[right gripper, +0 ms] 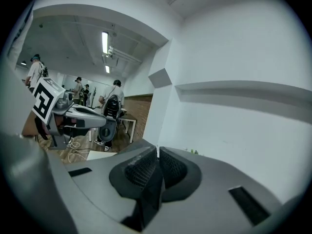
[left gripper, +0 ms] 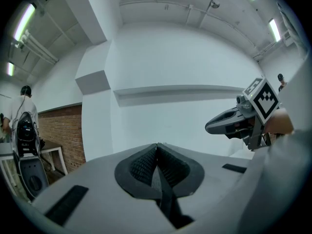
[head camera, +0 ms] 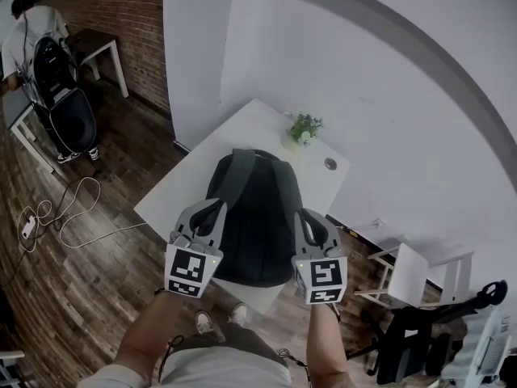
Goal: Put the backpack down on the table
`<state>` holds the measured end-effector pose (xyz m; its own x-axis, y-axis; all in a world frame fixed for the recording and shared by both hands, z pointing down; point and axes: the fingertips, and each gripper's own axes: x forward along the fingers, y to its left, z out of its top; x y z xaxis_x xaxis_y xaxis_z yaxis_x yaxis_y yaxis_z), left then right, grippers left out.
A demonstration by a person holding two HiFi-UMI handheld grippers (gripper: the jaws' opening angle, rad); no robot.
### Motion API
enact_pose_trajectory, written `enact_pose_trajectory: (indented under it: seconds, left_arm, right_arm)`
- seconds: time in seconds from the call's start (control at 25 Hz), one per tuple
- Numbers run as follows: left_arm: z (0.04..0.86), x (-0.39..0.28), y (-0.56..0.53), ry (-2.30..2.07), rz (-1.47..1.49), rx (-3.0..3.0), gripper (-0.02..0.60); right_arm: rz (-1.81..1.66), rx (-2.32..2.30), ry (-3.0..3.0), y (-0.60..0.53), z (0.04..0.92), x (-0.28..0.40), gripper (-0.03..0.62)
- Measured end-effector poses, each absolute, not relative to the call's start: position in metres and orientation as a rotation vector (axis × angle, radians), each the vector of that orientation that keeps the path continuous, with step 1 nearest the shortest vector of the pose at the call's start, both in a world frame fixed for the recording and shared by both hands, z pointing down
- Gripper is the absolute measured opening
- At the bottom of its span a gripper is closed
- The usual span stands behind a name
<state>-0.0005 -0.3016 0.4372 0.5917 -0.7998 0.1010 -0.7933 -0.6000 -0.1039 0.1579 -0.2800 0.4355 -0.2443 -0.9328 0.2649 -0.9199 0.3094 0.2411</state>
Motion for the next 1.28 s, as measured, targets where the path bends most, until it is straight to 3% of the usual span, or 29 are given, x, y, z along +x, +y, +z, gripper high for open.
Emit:
enact_pose_trajectory:
  seconds: [0.56, 1.28]
  left_arm:
    - [0.356, -0.038, -0.256, 1.365, 0.106, -2.729, 0.017]
    - [0.302, -0.066, -0.204, 1.387, 0.219, -2.699, 0.017]
  right_arm:
    - [-0.218, 1.649, -2.340, -0.239, 0.367, 0.120, 0.049]
    - [-0.338, 1.713, -2.502, -0.184, 0.304, 0.125, 0.048]
